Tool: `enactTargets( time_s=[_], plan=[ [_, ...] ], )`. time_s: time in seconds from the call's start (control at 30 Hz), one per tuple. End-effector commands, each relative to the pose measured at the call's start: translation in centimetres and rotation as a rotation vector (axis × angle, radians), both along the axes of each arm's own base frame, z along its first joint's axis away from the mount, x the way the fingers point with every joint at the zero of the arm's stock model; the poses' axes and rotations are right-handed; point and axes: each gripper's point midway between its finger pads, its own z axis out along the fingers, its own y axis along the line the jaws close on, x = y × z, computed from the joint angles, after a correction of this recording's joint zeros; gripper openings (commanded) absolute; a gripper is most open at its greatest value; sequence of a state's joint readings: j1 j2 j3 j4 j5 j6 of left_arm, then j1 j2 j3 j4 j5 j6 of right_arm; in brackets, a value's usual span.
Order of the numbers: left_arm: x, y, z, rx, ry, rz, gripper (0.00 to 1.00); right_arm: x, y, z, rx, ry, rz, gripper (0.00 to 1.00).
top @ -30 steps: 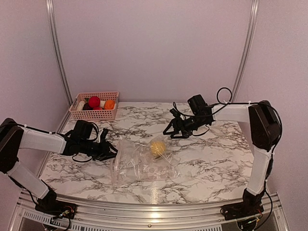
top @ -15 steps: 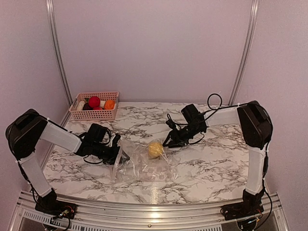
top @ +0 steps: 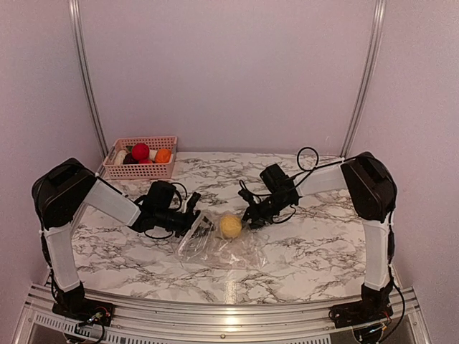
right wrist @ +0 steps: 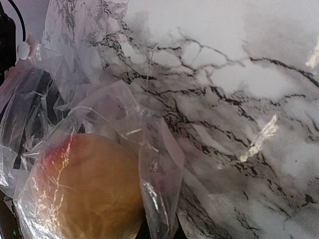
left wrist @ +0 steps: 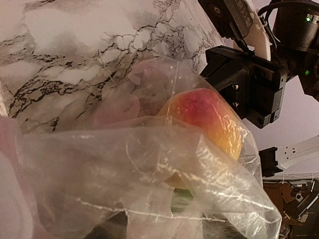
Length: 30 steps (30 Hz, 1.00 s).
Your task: Open the zip-top bag and remove the fake food
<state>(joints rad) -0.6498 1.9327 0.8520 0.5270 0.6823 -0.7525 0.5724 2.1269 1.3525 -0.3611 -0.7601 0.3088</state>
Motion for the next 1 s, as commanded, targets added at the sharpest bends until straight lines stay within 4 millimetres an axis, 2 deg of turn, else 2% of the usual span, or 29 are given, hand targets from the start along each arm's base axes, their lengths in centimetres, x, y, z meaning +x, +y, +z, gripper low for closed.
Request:
enactTargets(
  time_s=[0.0,0.1,0.23,0.4,0.57,0.6,0.77,0.97],
  plan=[
    [-0.5,-2.1,2.1,-0.1,-0.046,-0.072,0.58,-1.1,1.1,-0.3,0.01,0.014,0.027,0.0],
    [-1.4,-2.4,3.0,-0.136,-0.069,-0.112,0.64,-1.3,1.1,-0.5,0.0,0.02,0.024,0.0],
    [-2.7,-2.0,3.9,-0.128,-0.126,-0.161,0.65,-1.3,0.9,-0.8,-0.018,0.026,0.014,0.0],
    [-4.1,-3.1,3.2,-0.12,-0.113,-0.237,0.54,-1.2,0.9,-0.7,-0.018,0.035,0.003,0.0],
    [-3.4,-4.3,2.4,-0.144,-0.076,-0.209,0.48,-1.6,0.8,-0.5,-0.013,0.043,0.013,0.0],
    [-3.2,-4.3,2.3,-0.141,-0.071,-0.19,0.49,-1.8,0.8,-0.4,-0.011,0.045,0.018,0.0],
    [-1.7,-4.5,1.5,-0.111,-0.079,-0.132,0.66,-2.5,0.9,0.2,0.021,0.044,0.048,0.0],
    [-0.5,-5.1,1.0,-0.091,-0.093,-0.108,0.81,-4.4,2.3,1.4,0.086,0.051,0.139,0.0]
  ],
)
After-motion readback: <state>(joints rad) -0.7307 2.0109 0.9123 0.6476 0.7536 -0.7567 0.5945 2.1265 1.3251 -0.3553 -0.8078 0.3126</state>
